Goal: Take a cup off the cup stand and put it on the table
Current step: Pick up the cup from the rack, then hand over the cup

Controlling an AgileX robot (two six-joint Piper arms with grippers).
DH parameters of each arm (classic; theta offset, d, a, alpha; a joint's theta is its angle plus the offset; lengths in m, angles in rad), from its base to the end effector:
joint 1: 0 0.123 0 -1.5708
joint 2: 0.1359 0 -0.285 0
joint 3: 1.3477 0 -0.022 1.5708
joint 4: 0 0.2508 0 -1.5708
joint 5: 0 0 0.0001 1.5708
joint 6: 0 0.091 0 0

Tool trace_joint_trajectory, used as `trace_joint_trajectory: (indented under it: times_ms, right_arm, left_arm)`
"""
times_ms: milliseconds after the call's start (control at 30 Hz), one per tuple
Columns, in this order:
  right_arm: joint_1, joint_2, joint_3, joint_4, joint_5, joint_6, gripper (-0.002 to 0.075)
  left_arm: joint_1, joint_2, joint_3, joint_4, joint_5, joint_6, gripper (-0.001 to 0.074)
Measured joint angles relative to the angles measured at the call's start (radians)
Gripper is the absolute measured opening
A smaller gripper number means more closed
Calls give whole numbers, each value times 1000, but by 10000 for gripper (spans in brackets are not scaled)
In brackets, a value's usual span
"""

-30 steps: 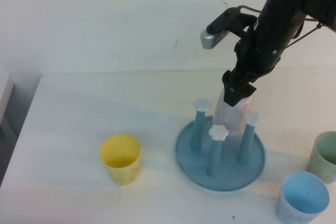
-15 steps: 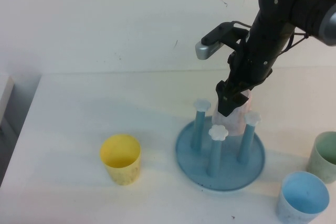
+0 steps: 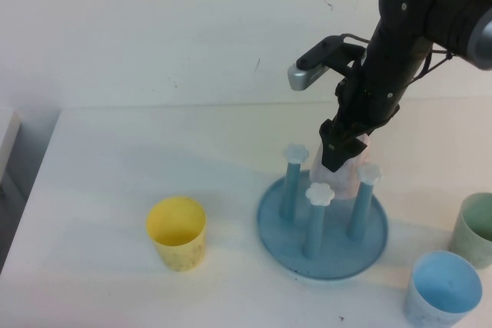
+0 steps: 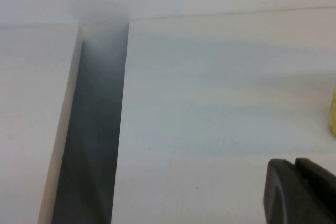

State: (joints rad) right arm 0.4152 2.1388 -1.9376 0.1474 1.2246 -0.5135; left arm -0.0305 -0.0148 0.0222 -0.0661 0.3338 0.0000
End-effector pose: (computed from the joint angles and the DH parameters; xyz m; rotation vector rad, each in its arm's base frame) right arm 0.4132 0.1959 0.2459 -1.2532 2.6117 0.1928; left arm 0.0533 -0.0036 0.1765 -0.0139 1.8248 -0.0854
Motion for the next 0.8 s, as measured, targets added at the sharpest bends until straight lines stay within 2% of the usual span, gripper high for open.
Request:
trace_joint_trajectory:
  times_ms: [300,800]
  right_arm:
    - [0,-37,19,-25,-2,0,577]
    - [0,-343,20,-28,8,37,577]
  left_arm:
    - [0,0,0,0,0,0,-3]
    - [0,0,0,0,0,0,-3]
